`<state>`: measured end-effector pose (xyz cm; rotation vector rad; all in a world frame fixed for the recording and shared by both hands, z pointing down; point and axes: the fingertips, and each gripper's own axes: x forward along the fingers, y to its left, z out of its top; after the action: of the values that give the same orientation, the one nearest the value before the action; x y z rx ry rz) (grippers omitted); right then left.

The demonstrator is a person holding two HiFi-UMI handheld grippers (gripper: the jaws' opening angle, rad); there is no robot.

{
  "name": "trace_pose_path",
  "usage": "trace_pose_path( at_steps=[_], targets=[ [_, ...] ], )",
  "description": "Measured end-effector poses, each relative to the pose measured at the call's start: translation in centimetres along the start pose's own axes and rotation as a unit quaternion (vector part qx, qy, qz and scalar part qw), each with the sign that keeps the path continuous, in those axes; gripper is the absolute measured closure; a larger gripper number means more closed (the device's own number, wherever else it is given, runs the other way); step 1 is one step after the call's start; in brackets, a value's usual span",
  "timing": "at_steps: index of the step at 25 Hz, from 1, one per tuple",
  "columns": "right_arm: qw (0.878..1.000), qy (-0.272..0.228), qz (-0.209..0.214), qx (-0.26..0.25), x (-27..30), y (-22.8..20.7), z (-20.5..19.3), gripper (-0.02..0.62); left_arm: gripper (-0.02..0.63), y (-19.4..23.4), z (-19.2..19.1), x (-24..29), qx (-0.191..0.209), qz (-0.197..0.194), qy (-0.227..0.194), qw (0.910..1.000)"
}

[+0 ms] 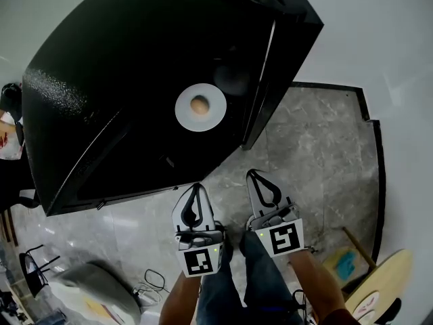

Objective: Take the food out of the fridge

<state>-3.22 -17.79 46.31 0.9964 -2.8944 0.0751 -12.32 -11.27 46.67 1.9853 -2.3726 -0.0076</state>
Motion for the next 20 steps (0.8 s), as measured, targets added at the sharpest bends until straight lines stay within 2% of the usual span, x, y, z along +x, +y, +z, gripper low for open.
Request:
trace_pose_path(
  at_steps=[8, 14, 20],
  targets=[
    [1.0, 0.007, -0.005, 0.026, 0.1, -0.6, -2.2, 0.572, 0.592, 0.4, -1.9, 0.1, 0.022, -0.007, -0.005, 0.9997],
    [0.999, 0.013, 0.001, 0.032, 0.4, -0.5, -4.3, 0.572, 0.593, 1.2, -3.9, 0.2, 0.01, 0.006, 0.004, 0.9999],
    [0.999, 0.013, -0.001, 0.037, 1.0, -0.5, -6.8, 0.574, 0.593, 1.3, -6.3, 0.2, 0.015, 0.001, 0.015, 0.9998]
  ],
)
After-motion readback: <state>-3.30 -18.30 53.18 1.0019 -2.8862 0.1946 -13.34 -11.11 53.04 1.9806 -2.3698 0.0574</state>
